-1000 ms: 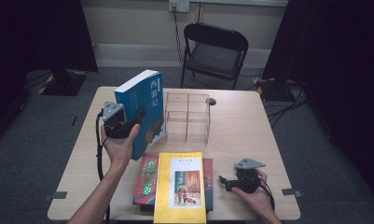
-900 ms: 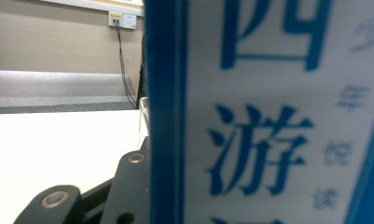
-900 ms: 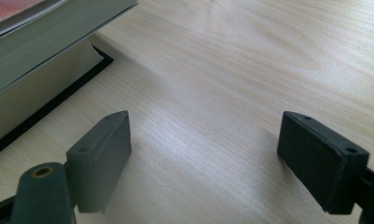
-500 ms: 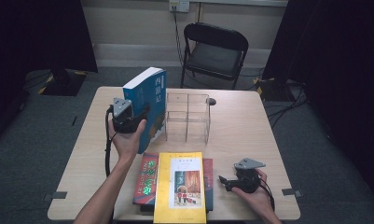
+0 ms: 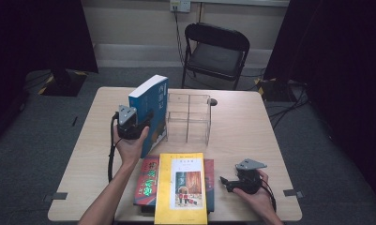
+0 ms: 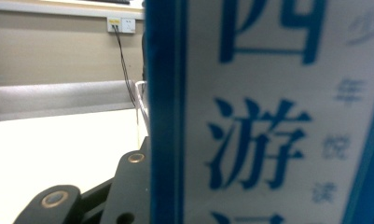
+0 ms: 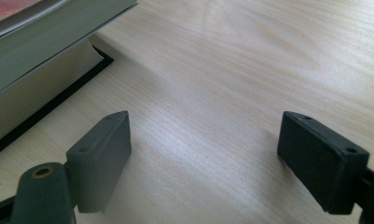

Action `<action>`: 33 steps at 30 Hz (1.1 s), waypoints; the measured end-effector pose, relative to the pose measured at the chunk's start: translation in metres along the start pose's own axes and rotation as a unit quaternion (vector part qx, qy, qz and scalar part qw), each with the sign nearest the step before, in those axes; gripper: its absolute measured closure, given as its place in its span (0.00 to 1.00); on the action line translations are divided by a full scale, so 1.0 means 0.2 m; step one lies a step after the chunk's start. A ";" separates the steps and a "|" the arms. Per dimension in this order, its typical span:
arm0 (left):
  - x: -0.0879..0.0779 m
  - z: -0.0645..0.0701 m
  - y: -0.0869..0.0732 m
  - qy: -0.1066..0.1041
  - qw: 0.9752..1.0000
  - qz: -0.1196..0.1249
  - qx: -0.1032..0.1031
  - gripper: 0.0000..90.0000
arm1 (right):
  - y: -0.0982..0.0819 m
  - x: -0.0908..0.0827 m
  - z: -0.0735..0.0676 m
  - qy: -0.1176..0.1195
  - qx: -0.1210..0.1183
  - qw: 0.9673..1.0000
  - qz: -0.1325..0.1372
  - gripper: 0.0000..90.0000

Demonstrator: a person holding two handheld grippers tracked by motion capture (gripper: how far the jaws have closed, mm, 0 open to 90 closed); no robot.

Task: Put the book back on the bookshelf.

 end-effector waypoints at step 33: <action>-0.23 0.04 -0.04 -0.032 0.999 -0.023 0.002 0.64 | 0.00 0.00 -0.01 -0.002 0.002 1.000 -0.001 0.19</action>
Point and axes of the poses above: each handheld gripper's, and its own axes: x roughly forward along the jaws, y roughly out of its top, z roughly to its right, the point moved 2 cm from there along x, roughly forward along the jaws, and after that the axes turned 15 degrees about -y, right-handed, at the moved point
